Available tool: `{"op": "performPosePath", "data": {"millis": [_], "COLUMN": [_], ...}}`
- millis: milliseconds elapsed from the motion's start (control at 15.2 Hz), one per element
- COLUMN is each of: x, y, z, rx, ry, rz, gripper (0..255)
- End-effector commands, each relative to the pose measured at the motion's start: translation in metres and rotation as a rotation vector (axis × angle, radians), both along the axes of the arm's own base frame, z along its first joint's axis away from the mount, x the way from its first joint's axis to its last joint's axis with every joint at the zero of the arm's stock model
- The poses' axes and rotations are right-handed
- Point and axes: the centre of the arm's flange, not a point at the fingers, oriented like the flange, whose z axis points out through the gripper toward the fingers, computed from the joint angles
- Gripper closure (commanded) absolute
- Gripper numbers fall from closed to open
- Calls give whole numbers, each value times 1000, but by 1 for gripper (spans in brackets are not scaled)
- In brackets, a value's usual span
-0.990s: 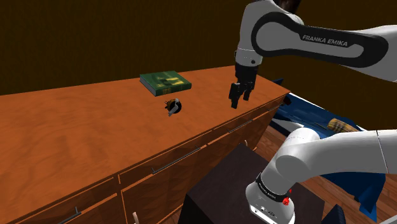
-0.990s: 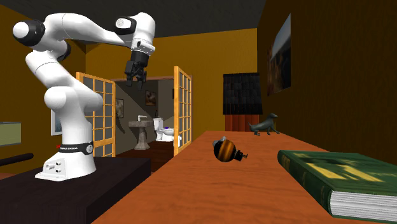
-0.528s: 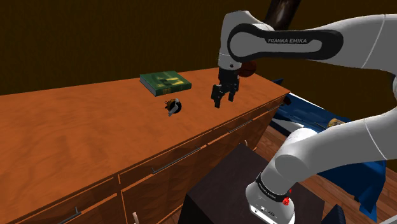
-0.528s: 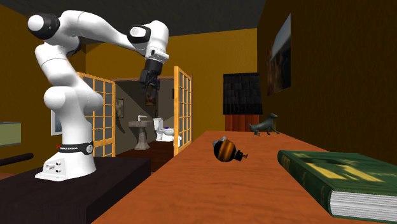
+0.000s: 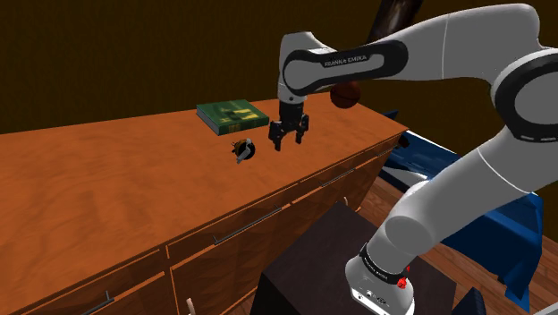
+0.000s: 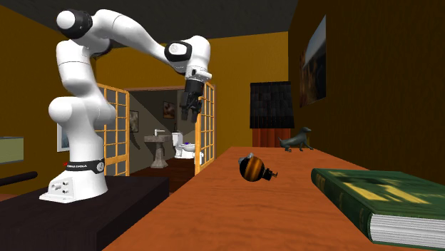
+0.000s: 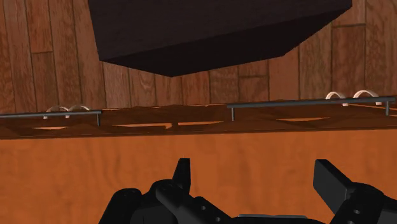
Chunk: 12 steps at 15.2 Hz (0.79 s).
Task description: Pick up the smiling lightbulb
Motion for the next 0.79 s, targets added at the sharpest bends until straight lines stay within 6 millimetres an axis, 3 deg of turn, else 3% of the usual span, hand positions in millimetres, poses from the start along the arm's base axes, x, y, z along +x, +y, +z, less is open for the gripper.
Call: {"op": "performPosePath", "data": {"millis": [0,726], "x": [26,152], "y": [-3,-19], "z": [-11,-77], "rx": [-1,-10], "ry": [-5,-26], "rz": [-24,-151], "gripper": [0,0]}}
